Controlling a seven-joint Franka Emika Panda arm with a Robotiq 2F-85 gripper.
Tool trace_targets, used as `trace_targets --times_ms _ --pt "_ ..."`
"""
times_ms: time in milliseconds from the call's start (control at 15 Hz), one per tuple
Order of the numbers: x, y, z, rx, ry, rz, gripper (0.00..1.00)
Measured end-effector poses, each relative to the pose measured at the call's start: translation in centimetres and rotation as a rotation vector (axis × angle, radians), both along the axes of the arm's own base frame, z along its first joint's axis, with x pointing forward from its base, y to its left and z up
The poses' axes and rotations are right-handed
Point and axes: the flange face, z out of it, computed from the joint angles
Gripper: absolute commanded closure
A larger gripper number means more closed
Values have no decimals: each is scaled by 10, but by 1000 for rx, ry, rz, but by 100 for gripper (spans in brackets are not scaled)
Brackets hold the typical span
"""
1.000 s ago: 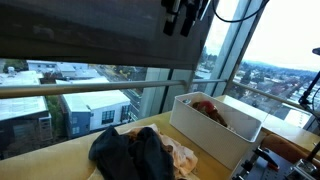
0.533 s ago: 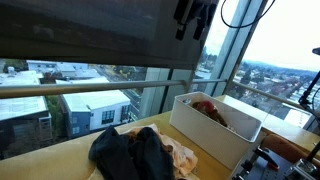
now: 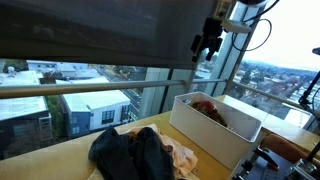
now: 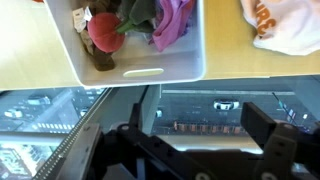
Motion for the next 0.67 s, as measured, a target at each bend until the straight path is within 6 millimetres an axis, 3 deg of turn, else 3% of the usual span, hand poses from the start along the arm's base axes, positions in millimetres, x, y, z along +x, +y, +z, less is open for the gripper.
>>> trace_targets --times_ms 333,667 --pt "1 -95 -81 12 31 -109 0" --pt "-11 -153 -170 27 76 -185 0"
